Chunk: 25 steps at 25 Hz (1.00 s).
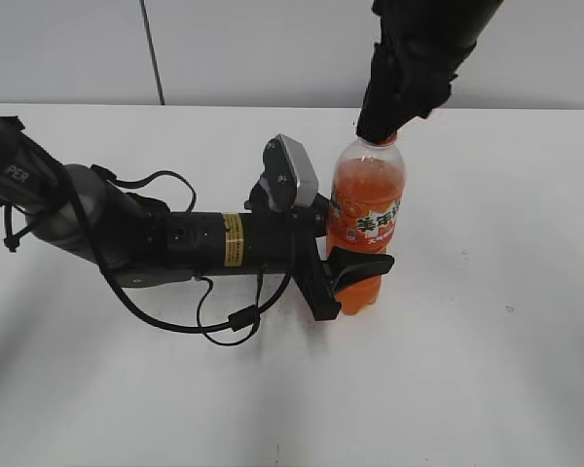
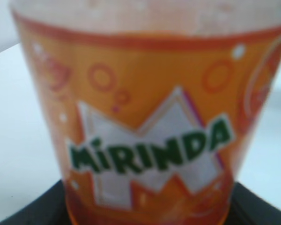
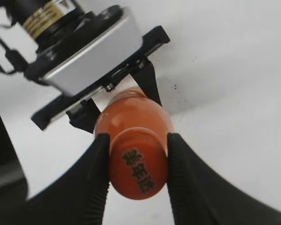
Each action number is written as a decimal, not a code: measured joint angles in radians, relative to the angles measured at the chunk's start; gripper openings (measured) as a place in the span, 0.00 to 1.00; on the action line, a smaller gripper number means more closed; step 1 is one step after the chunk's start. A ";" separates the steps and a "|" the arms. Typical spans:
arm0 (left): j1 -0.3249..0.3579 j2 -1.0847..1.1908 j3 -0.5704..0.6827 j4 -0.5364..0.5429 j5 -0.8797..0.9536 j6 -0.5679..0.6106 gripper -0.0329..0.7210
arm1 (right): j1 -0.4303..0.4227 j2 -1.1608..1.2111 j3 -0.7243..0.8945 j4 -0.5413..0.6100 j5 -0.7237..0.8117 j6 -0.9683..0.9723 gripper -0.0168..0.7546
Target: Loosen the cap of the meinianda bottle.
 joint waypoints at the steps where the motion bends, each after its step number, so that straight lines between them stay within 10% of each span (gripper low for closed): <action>1: 0.000 0.000 0.000 0.000 0.000 0.000 0.58 | 0.000 0.000 -0.001 0.000 0.002 -0.097 0.38; 25: 0.000 0.000 0.000 0.000 -0.019 0.000 0.58 | 0.000 -0.007 -0.021 0.009 0.025 -0.255 0.38</action>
